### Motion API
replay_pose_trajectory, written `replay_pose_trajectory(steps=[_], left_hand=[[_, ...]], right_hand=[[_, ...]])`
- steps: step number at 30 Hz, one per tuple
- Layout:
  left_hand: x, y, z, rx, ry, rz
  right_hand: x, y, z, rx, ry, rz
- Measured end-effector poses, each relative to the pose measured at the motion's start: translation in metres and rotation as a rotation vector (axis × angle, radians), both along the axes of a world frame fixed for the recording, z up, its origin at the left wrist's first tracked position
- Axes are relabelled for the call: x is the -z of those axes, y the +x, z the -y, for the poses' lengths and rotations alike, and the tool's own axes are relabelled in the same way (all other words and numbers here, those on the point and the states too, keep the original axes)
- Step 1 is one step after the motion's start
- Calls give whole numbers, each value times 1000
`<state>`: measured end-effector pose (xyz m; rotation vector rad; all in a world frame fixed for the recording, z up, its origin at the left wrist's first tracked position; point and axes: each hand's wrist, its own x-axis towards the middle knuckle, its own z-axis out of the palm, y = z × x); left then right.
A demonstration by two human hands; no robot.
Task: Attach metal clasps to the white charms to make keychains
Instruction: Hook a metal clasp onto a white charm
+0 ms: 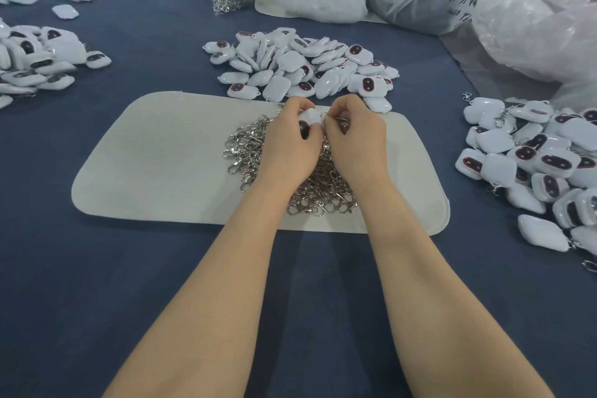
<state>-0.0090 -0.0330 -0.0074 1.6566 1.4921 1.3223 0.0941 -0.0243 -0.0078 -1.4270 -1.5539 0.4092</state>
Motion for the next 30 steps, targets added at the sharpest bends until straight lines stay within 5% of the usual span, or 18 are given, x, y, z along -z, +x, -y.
replay_pose_trajectory(steps=[10, 16, 20, 30], left_hand=[[-2, -2, -3, -17, -7, -69], [-9, -4, -3, 61, -311, 666], [-13, -5, -4, 76, -417, 1014], [-15, -3, -4, 121, -489, 1147]], right_hand=[[2, 0, 0, -13, -27, 99], [-5, 1, 2, -94, -28, -220], [-6, -2, 2, -111, -52, -223], [-5, -8, 2, -33, 4, -346]])
